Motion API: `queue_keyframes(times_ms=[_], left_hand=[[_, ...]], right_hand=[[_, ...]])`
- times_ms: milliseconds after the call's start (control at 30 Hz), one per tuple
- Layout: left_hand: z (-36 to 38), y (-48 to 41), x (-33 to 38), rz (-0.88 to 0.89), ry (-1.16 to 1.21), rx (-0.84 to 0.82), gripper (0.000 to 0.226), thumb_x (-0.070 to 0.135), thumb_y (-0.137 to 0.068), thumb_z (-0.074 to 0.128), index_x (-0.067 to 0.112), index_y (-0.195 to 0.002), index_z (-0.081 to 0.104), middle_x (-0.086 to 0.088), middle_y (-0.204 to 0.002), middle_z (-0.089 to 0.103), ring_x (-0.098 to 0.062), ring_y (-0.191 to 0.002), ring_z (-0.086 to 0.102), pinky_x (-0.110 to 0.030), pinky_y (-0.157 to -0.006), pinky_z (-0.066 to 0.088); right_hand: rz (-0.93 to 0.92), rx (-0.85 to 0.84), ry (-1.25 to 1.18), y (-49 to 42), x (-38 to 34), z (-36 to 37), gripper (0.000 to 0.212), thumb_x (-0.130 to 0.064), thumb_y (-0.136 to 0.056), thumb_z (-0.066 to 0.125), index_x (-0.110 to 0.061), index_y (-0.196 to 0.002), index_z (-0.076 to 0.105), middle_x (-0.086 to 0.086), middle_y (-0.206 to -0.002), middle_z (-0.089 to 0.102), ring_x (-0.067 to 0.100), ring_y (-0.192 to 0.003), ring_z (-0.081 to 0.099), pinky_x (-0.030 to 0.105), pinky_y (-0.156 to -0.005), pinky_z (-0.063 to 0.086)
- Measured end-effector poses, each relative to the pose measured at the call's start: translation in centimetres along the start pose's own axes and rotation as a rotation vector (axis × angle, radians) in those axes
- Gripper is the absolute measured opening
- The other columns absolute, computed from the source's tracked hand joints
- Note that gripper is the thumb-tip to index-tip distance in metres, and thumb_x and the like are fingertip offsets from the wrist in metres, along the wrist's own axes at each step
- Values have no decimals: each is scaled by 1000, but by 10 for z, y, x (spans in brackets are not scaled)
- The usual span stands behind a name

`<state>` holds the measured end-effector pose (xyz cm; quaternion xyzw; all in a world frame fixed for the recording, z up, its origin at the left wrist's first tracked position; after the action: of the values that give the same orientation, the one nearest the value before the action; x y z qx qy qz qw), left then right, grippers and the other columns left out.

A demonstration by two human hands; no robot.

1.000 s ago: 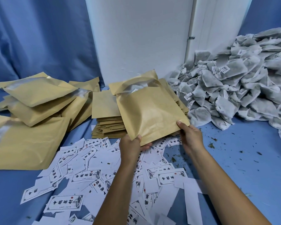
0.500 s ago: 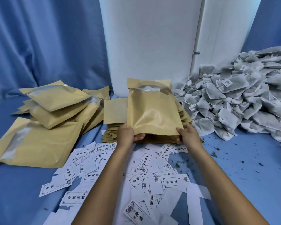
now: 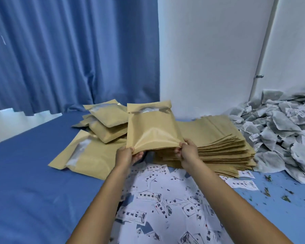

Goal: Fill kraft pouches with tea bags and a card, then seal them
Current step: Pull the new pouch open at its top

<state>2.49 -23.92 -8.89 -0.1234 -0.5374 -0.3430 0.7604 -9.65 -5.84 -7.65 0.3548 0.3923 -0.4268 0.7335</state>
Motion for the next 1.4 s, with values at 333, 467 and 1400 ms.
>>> queue_keyframes(times_ms=[333,467,1400], left_hand=[[26,-46,73,-54,-275,-198,59,49,-97,39,17,-145,26,-14,-146,34,-33,-103,58,-44,-82,49],[58,-33,16,-215,-416,-407,62,56,-96,34,9,-135,36,-18,-132,49,-33,-106,58,-46,-91,46],[530,200,-253,596,-1139,-1025,29,22,-96,49,8,-120,59,-13,-131,41,-25,-114,52,-30,-103,37]], right_hand=[[165,-352,9,-40,-5,75,25,-7,-99,44,-2,-123,47,23,-140,45,35,-125,50,38,-98,45],[205,-365,183,-39,17,44,30,-7,-99,40,3,-127,45,19,-127,57,32,-113,58,35,-92,48],[-279,850,1246,23,-215,-480,37,-30,-82,67,-21,-118,64,1,-145,44,28,-142,21,42,-112,17]])
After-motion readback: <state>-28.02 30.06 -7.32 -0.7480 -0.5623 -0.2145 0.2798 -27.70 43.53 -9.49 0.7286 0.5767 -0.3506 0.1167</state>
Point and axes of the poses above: each hand's wrist, its own y-axis away from the middle knuckle, its own z-axis out of the palm, x = y × z, the point moved 6 cm from there along -y, towards the middle knuckle
